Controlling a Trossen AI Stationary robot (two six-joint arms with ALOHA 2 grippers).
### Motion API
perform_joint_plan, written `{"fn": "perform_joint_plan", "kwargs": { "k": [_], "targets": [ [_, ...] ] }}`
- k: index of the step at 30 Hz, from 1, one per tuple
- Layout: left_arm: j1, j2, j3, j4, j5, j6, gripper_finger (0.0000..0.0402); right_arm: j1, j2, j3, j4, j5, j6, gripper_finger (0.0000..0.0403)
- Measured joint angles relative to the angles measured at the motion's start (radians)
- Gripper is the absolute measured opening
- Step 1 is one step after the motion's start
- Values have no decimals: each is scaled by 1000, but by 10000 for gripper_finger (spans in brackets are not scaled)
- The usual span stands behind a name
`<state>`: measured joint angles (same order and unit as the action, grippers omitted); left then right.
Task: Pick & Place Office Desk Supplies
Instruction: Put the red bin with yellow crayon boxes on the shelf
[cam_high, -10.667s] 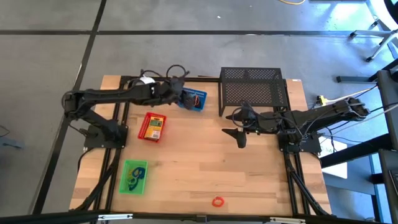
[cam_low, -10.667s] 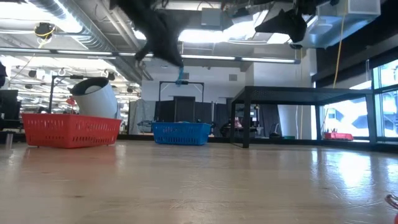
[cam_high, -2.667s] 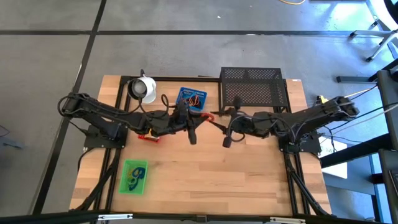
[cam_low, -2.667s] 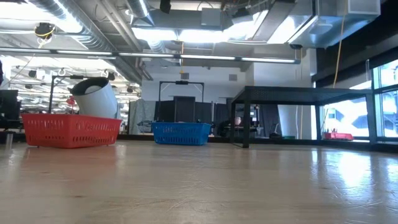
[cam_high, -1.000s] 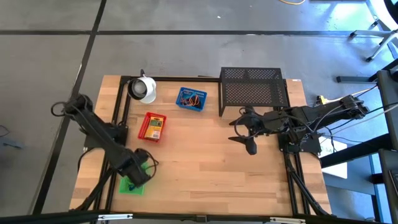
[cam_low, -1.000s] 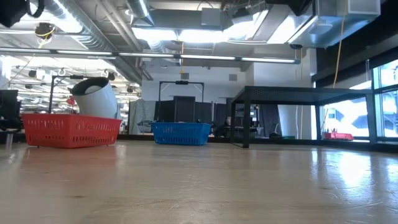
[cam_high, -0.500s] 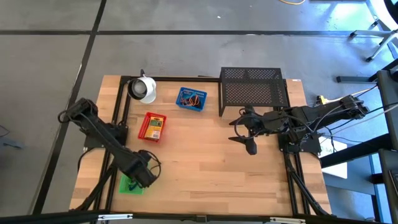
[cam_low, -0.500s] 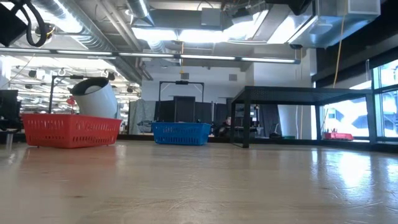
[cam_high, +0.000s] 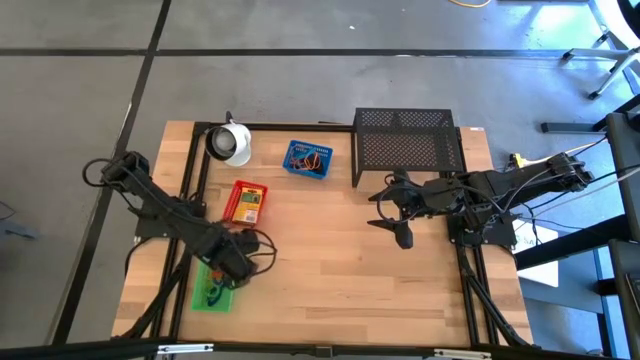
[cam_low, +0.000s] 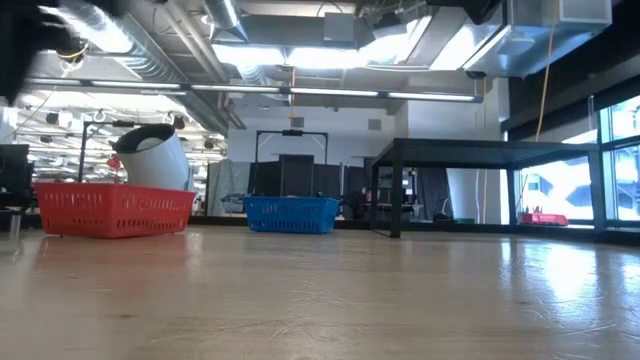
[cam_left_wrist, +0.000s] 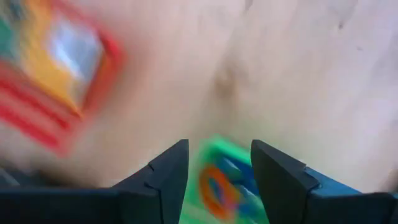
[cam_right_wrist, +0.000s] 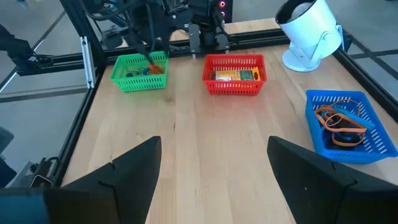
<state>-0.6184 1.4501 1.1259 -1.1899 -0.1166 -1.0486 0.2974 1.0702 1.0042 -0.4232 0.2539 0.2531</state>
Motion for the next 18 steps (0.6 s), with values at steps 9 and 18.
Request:
{"fn": "perform_joint_plan", "kwargs": {
  "k": [9,18],
  "targets": [
    [51,4,-63,-106,-201,568,169,0,0,0,0,0,17,296],
    [158,4,-214,-85,-177,610,169,0,0,0,1,0,53,296]
  ]
}}
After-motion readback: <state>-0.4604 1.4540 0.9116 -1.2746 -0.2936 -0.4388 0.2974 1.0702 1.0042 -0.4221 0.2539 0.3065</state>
